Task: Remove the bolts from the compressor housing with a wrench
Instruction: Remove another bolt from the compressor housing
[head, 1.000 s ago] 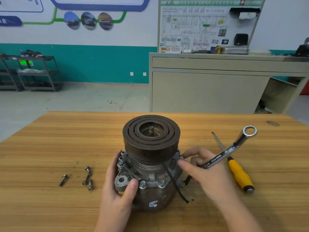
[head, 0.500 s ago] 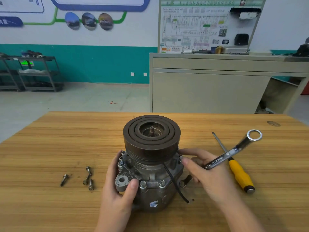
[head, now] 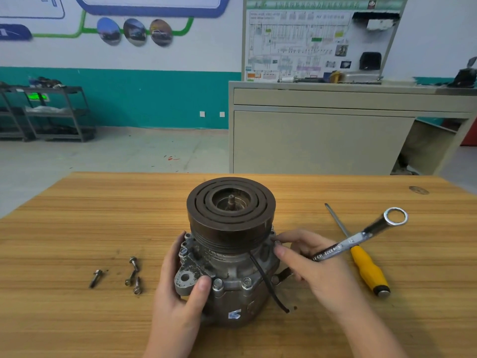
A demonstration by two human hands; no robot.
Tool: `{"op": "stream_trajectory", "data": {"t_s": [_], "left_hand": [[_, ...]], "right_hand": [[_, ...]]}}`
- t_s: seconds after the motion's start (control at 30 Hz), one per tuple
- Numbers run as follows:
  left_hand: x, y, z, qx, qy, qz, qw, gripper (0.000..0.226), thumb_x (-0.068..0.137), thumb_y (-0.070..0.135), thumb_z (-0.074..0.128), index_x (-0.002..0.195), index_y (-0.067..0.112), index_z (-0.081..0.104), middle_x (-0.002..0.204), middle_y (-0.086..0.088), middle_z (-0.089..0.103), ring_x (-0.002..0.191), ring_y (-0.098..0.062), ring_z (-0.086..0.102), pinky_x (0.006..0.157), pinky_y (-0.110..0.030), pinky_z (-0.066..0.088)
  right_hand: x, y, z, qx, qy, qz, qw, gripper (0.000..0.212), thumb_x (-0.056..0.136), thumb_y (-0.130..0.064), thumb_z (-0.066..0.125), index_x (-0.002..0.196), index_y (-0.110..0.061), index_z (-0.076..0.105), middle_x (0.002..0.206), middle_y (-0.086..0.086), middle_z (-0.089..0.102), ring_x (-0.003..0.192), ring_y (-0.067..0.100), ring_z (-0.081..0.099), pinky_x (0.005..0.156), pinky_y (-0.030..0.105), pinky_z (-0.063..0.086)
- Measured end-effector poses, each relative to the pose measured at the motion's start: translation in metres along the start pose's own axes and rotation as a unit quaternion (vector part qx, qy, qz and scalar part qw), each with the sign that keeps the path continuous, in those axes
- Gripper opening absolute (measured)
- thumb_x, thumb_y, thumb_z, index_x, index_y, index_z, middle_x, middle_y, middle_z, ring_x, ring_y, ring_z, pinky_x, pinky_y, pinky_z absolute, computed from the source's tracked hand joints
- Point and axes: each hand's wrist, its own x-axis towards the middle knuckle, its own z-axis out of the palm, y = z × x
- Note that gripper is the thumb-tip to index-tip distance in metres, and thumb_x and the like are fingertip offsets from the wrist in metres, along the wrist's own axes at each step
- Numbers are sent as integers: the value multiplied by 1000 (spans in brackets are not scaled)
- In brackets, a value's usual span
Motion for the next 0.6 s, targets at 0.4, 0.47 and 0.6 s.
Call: {"op": "stream_trajectory", "data": {"t_s": [0.4,0.47,0.6], "left_hand": [[-1,0,0,-2,-2,-7,1000,70,59,59,60,125,46,41,114,43,54,105,18,52,76,1,42],[0,-1,-1,-1,-1,-10,1000,70,58,59,61,125,47,41,116,41,55,106,17,53,76,1,42],[0,-1,-1,1,-4,-6,1000,70,60,59,60,126,46,41,117,41,54,107,17,52,78,1,41]], "right_hand": [[-2,-2,2,20,-5,1,1000,18,79,-36,66,96,-37,70,46,-4,47,44,6,43,46,14,35],[-2,-1,4,14,3,-2,1000,20,75,-46,75,91,-37,67,46,-4,47,44,6,42,45,16,35],[0,-1,0,5,7,-10,1000,18,74,-43,71,90,-35,72,47,-6,50,45,5,44,47,18,37]]}}
